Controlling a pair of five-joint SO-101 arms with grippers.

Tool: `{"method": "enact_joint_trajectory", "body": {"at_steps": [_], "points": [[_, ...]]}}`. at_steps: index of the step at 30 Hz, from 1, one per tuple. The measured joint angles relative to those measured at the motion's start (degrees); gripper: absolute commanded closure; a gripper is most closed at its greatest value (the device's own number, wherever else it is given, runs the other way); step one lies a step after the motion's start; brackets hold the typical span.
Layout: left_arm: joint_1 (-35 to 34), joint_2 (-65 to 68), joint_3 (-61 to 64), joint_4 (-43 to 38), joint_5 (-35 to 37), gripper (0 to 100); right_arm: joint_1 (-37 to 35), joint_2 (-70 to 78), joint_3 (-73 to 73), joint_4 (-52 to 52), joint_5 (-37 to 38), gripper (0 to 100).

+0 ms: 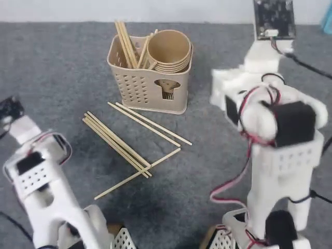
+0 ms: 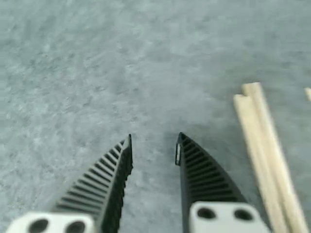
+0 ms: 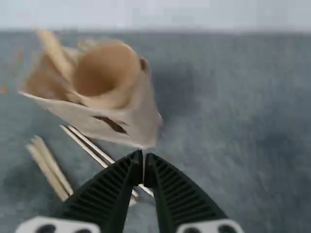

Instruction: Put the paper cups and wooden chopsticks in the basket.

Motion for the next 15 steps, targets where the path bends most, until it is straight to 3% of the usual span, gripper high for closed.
{"method": "enact_joint_trajectory", "body": {"at_steps": [6,15], "points": [[6.3,0.0,-10.4,11.6,5.0,86,8.4,-0.9,29.4,-5.5,2.6,99.0],[14.1,11.5,-14.9,14.3,12.0,86,11.0,-2.8,70.2,-38.4,4.6,99.0]]}}
